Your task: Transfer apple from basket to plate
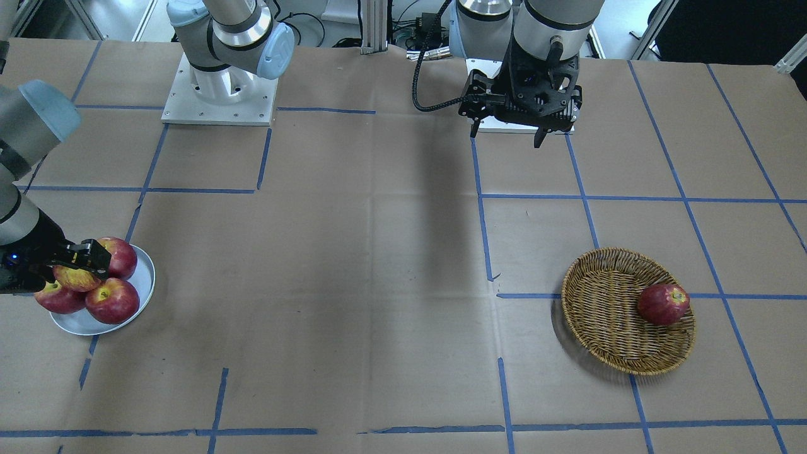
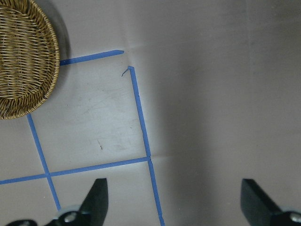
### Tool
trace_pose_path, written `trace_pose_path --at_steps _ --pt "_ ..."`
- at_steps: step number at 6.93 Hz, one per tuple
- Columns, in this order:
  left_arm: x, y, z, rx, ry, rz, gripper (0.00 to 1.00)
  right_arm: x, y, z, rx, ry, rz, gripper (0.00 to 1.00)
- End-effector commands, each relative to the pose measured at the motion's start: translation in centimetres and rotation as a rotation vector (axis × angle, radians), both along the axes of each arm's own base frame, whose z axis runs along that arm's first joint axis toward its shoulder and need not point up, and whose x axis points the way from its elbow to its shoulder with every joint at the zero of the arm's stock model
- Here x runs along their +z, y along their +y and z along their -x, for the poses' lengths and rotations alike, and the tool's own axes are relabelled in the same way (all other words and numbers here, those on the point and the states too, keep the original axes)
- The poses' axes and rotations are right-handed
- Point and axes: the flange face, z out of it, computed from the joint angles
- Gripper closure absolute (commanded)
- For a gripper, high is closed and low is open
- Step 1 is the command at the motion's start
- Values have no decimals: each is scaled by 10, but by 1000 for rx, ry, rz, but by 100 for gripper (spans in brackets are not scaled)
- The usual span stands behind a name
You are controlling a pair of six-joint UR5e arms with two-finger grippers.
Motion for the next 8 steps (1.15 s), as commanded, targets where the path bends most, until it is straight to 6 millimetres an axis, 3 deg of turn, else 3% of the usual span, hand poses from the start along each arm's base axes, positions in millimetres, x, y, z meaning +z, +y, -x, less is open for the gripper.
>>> trace_pose_path --at_steps 1,2,3,4,5,6,7,8 --pt "-1 0 0 0 0 -2 1 43 -11 0 6 7 16 0" --pt "-1 0 0 0 0 -2 1 89 -17 -9 25 0 1 0" --pt "-1 0 0 2 0 -2 1 128 -18 -37 28 -16 -31 0" --pt "-1 0 0 0 1 -2 1 163 -9 -76 19 -26 -67 0" --pt "-1 0 0 2 1 -3 1 190 12 -116 -55 -32 -113 0" --pt "-1 0 0 2 0 -2 1 207 32 -157 -77 -33 -120 0" --pt "-1 0 0 0 1 -2 1 213 45 -197 -71 -28 -132 0" --pt "-1 0 0 0 1 -3 1 212 50 -225 -80 -22 -134 0"
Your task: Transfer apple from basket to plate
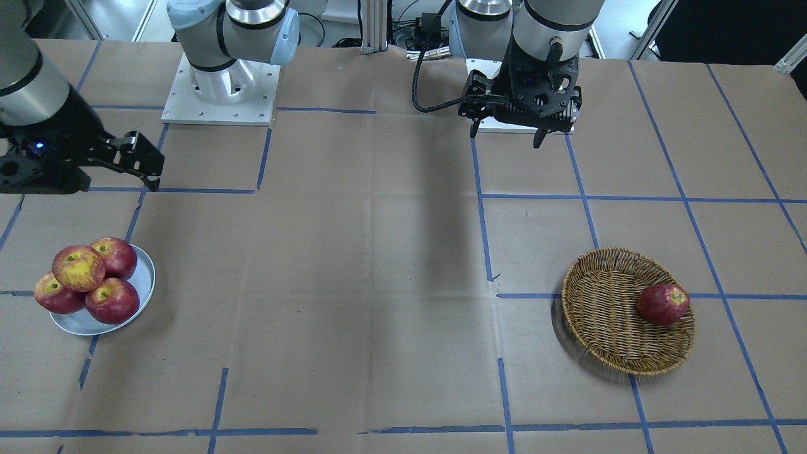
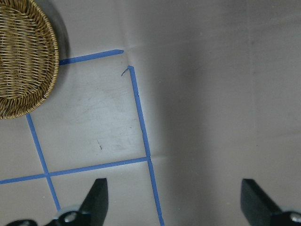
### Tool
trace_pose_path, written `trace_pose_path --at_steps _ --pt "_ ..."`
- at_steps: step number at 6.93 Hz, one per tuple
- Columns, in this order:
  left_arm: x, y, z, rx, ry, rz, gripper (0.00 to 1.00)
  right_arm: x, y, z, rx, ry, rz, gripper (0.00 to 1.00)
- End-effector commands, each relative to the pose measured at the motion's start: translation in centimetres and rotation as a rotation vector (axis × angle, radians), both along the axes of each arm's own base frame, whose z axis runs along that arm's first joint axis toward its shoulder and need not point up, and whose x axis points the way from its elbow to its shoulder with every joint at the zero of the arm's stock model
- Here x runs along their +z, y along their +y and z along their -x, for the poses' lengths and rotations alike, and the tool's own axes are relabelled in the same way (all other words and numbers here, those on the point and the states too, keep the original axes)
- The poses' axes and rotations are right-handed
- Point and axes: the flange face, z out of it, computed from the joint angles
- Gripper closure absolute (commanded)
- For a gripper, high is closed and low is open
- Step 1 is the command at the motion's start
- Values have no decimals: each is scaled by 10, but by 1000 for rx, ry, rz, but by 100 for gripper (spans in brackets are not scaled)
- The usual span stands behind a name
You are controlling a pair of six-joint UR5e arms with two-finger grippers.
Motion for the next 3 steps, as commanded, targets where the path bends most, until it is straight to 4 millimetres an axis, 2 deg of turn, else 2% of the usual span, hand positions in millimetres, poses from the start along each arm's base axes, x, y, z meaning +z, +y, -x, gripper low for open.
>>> trace_pose_path --at_steps 1,3 --pt "-1 0 0 0 0 -1 1 1 16 -54 2 4 -12 0" --pt "0 0 0 0 0 0 1 8 23 -56 5 2 4 0"
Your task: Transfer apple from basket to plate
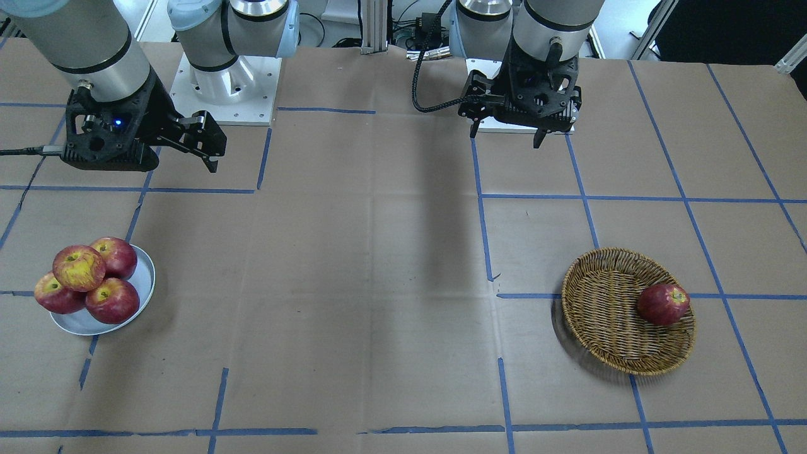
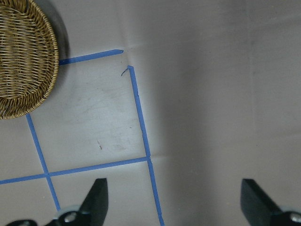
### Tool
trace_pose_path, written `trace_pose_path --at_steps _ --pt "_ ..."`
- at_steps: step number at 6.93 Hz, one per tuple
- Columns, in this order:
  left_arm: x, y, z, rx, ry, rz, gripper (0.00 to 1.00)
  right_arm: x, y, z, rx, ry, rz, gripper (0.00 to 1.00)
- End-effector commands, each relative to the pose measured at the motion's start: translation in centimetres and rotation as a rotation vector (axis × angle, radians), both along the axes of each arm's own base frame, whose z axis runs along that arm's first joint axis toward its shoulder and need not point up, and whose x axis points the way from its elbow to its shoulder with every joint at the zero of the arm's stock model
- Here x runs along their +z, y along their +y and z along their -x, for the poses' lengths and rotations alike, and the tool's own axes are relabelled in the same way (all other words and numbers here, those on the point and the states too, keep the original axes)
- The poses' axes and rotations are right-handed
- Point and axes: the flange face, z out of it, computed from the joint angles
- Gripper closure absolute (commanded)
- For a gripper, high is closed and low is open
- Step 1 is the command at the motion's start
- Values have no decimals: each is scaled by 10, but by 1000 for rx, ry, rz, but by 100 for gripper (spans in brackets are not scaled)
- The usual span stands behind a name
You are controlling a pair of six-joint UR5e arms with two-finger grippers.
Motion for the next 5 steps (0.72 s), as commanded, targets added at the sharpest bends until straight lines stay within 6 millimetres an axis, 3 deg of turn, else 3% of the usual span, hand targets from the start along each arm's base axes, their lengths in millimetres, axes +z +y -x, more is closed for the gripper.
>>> trace_pose_path --at_steps 1,5 --pt "1 0 0 0 0 1 1 5 5 -5 5 -1 17 0" --pt "-1 -1 0 2 0 -2 1 2 3 -5 6 -2 12 0"
